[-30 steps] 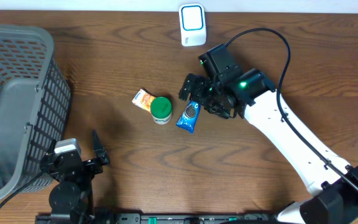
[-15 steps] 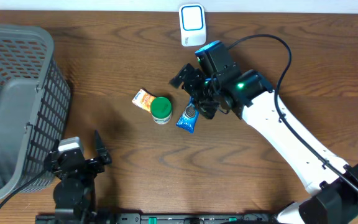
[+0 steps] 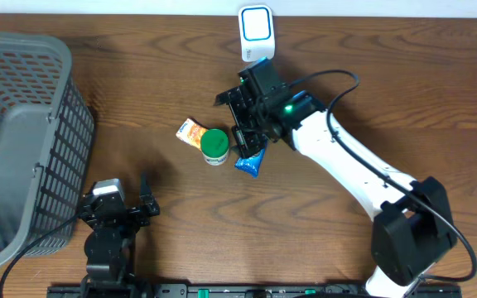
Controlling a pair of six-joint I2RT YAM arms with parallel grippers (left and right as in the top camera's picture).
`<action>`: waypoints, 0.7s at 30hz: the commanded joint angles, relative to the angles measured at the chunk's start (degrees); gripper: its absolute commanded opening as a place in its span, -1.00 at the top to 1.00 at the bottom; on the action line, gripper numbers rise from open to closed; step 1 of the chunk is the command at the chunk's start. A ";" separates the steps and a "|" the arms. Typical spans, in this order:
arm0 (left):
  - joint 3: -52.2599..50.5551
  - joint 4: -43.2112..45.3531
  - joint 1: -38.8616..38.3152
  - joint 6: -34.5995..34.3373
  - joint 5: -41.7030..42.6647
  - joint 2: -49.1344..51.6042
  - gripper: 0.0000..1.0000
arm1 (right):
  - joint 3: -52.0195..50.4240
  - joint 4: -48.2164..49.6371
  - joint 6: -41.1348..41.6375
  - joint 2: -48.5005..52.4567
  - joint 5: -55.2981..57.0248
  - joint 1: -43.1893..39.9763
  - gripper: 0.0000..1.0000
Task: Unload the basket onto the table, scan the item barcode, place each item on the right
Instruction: 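Close the right gripper around the green-capped bottle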
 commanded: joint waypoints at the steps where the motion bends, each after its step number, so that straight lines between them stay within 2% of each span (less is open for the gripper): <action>1: -0.37 0.31 -0.24 -0.55 0.94 0.02 -0.96 | 0.11 -0.46 9.46 1.29 -2.25 2.60 -0.93; 5: -0.37 0.26 -0.22 -0.55 0.94 0.02 -0.96 | 0.11 -1.75 13.49 1.62 -2.27 4.74 -0.91; 13: -0.37 0.24 -0.24 -0.57 0.94 0.02 -0.96 | 0.11 -2.71 13.49 3.19 -0.20 5.03 -0.98; 21: -0.37 0.22 -0.24 -0.57 0.96 0.02 -0.96 | 0.46 2.45 13.46 10.05 -0.39 4.09 -0.98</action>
